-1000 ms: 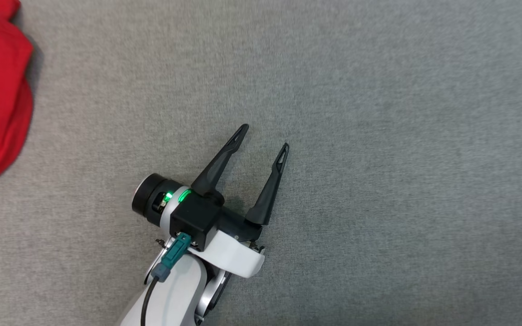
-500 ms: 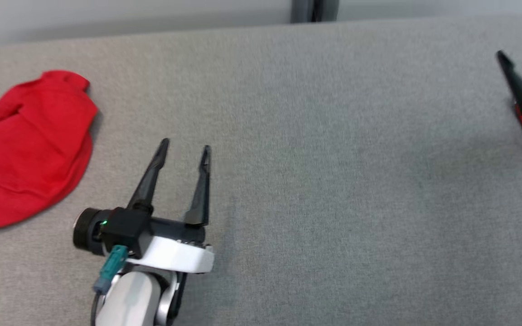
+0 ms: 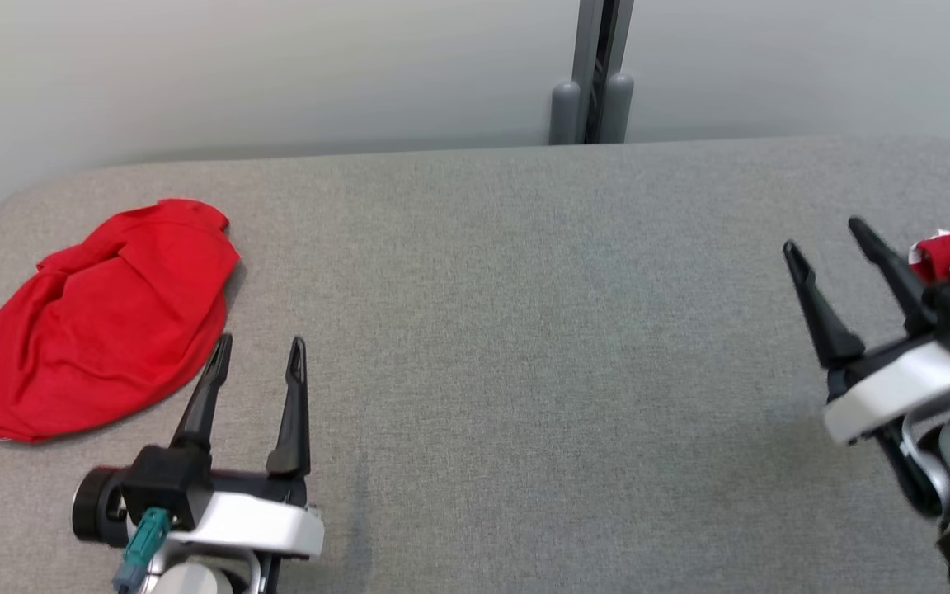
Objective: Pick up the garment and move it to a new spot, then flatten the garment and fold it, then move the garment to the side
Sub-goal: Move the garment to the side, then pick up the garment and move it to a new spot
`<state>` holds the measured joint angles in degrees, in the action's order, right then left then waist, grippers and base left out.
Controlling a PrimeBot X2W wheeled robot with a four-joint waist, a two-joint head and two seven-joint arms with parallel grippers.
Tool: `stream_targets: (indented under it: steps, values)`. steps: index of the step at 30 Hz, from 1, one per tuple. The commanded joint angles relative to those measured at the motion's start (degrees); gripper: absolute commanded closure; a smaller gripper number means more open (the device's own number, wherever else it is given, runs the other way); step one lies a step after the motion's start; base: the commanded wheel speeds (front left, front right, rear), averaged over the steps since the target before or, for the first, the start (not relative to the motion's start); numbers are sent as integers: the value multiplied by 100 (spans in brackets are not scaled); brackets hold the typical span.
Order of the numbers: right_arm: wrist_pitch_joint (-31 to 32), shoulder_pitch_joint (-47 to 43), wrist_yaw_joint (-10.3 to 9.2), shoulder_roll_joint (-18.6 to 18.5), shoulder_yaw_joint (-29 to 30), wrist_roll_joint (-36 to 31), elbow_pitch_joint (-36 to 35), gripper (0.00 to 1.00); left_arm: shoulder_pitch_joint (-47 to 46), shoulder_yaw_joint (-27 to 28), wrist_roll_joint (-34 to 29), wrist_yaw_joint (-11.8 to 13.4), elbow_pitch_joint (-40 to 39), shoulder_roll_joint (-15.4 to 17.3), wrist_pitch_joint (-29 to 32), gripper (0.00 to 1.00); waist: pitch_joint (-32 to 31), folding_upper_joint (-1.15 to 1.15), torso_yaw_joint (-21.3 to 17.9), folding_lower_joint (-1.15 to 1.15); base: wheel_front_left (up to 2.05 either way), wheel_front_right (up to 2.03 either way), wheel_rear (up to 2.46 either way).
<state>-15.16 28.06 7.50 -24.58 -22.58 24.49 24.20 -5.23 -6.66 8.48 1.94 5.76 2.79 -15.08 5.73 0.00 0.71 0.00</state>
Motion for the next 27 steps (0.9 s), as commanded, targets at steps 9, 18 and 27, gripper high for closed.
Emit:
stream_targets:
  steps: [9,18,27]
  values:
    - [-8,-1613,-2,748,1312,-752,-1135,0,527,14,175,62,207,23,0,0,-436,0,90,0,0,0,0]
    - [-8,-2063,-2,1045,1526,-987,-1303,0,607,-21,330,99,269,23,0,0,-515,0,162,0,0,0,0]
    - [-9,-2133,-2,1100,1441,-963,-1248,0,658,-130,327,78,291,23,0,0,-569,0,159,0,0,0,0]
